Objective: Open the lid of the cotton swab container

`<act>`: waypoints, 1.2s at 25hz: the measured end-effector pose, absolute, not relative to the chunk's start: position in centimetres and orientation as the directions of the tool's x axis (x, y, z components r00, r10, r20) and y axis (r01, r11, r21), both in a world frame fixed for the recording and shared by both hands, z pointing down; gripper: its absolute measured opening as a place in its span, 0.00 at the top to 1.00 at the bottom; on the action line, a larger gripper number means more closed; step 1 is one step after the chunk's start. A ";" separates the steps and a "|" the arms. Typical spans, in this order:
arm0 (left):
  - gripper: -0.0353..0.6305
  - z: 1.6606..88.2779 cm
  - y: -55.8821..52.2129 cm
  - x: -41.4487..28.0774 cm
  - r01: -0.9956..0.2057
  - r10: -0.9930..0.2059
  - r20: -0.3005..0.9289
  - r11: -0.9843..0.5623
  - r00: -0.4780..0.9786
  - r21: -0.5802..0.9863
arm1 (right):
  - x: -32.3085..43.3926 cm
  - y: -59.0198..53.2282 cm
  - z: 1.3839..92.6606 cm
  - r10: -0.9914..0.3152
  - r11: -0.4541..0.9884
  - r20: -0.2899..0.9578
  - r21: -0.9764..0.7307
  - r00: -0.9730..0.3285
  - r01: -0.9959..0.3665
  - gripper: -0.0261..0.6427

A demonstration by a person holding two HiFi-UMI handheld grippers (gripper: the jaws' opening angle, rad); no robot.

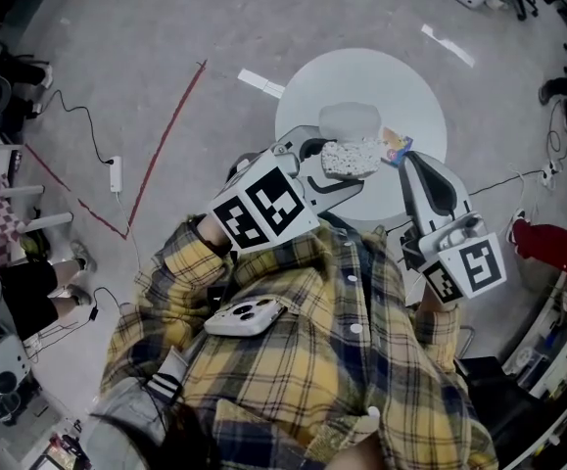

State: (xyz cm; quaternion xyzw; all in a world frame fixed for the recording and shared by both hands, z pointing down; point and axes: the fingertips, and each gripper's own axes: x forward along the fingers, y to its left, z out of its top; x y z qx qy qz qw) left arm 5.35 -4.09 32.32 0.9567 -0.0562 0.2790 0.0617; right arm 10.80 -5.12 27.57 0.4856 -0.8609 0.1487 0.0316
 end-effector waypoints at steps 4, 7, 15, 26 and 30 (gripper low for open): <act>0.58 32.5 -3.8 5.0 -0.140 -0.071 0.542 -0.986 0.837 0.087 | 10.3 -5.0 27.7 -0.824 0.487 0.200 -0.227 -0.530 -0.843 0.94; 0.58 32.5 -3.7 4.9 -0.134 -0.068 0.540 -0.987 0.839 0.084 | 10.1 -4.9 27.6 -0.824 0.489 0.200 -0.222 -0.530 -0.843 0.94; 0.58 32.5 -3.5 4.9 -0.115 -0.051 0.546 -0.990 0.836 0.082 | 10.0 -4.9 27.9 -0.819 0.492 0.203 -0.234 -0.537 -0.839 0.94; 0.58 32.4 -2.6 5.3 -0.089 -0.030 0.548 -0.993 0.836 0.080 | 10.2 -4.4 27.7 -0.814 0.493 0.205 -0.249 -0.543 -0.834 0.94; 0.58 32.5 -2.6 5.3 -0.078 -0.021 0.546 -0.994 0.838 0.082 | 9.7 -4.4 27.8 -0.812 0.498 0.202 -0.246 -0.547 -0.831 0.94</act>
